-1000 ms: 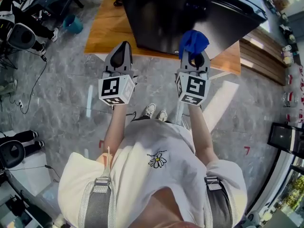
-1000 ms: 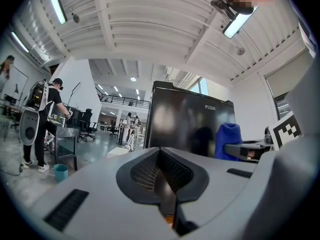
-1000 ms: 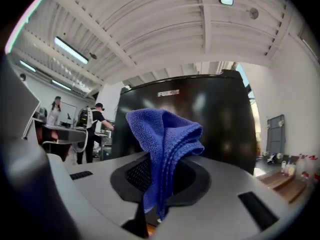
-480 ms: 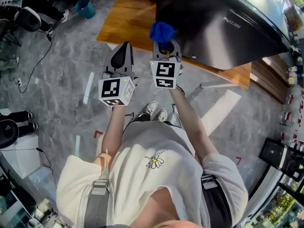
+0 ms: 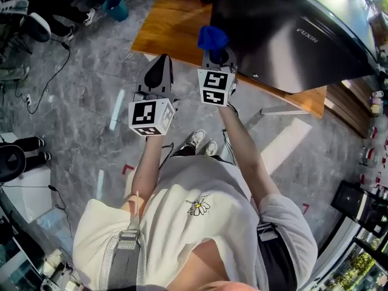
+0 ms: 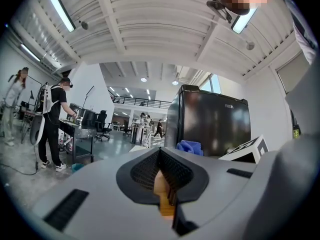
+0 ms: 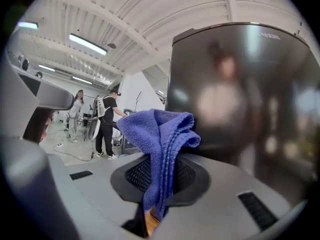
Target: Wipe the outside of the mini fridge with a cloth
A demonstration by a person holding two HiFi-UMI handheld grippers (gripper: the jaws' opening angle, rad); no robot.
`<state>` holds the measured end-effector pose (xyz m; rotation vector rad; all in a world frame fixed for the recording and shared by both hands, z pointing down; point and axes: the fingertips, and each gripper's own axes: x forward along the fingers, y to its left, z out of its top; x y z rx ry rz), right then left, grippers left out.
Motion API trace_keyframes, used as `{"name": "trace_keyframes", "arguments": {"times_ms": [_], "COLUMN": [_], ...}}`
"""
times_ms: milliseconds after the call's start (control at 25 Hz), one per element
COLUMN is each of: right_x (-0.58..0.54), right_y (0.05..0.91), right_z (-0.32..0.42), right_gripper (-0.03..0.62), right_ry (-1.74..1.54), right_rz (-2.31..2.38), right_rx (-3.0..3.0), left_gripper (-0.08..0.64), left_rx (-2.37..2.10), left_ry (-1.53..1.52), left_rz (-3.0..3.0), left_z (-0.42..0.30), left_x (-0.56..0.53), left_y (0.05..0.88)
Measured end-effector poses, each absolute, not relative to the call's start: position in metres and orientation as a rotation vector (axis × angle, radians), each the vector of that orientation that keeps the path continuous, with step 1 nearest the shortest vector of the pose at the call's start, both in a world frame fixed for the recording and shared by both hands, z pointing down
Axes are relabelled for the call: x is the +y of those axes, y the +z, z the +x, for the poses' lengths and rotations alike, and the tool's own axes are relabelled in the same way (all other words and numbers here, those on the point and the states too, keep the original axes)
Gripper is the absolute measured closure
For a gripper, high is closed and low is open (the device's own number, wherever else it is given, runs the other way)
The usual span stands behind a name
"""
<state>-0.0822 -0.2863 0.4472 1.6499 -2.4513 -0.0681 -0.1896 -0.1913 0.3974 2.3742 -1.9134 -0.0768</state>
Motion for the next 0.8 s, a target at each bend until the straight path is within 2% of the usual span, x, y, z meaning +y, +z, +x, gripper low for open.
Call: {"name": "trace_keyframes", "arguments": {"times_ms": [440,800], "right_x": [-0.271,-0.249], "right_y": [0.448,0.443], "right_z": [-0.03,0.061], "right_gripper": [0.52,0.52], "right_ry": [-0.035,-0.063], "right_rz": [1.793,1.959], "right_rx": [-2.355,-2.201], "left_gripper": [0.555,0.555], "left_rx": [-1.816,-1.715], "left_ry": [-0.128,-0.135], "left_rz": [2.433,2.497], "left_z": [-0.165,-0.13], "left_x": [-0.193,-0.188], "left_y": [0.395,0.396]}}
